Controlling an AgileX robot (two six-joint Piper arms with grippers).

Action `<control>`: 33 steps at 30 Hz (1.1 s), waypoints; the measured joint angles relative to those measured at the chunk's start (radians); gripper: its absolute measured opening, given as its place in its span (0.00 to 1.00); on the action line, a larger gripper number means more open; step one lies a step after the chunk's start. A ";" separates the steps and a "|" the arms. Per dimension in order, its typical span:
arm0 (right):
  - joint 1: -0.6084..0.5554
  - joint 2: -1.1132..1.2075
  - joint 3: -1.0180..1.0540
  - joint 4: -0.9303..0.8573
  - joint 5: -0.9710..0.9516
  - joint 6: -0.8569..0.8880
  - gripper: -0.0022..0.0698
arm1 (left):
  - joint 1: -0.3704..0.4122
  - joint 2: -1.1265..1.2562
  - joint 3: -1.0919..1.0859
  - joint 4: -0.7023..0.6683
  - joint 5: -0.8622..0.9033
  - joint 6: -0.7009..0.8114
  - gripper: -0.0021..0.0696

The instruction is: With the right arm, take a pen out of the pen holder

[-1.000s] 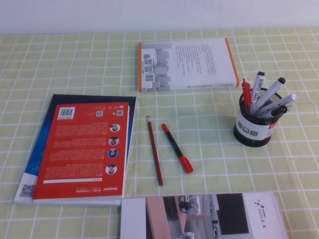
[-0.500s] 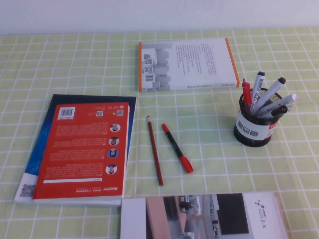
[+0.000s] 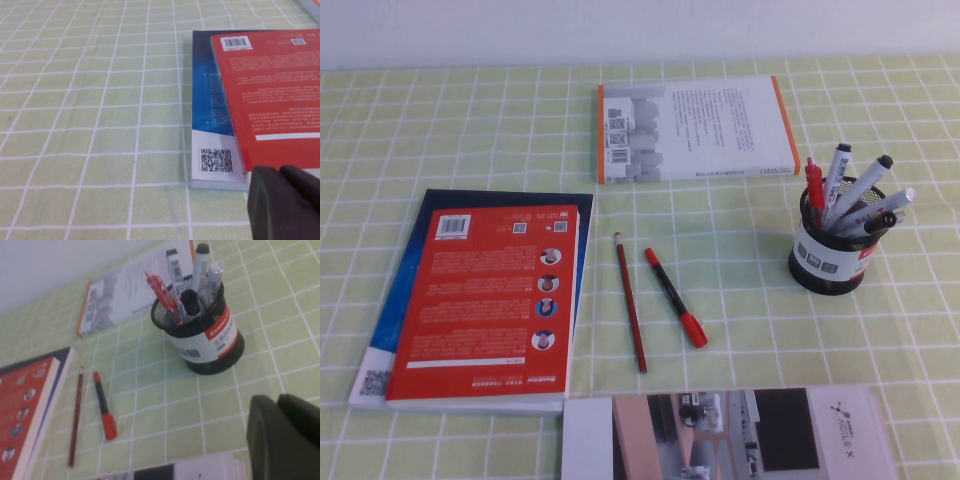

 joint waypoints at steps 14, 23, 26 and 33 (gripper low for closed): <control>0.072 0.467 -0.202 0.165 -0.147 -0.376 0.01 | 0.000 0.000 0.000 0.000 0.000 0.000 0.02; 0.418 0.622 -0.205 0.069 -0.571 -0.394 0.05 | 0.000 0.000 0.000 0.000 0.000 0.000 0.02; 0.491 0.666 -0.170 0.033 -0.748 -0.394 0.10 | 0.000 0.000 0.000 0.000 0.000 0.000 0.02; 0.565 0.769 0.050 -0.122 -1.257 -0.197 0.32 | 0.000 0.000 0.000 0.000 0.000 0.000 0.02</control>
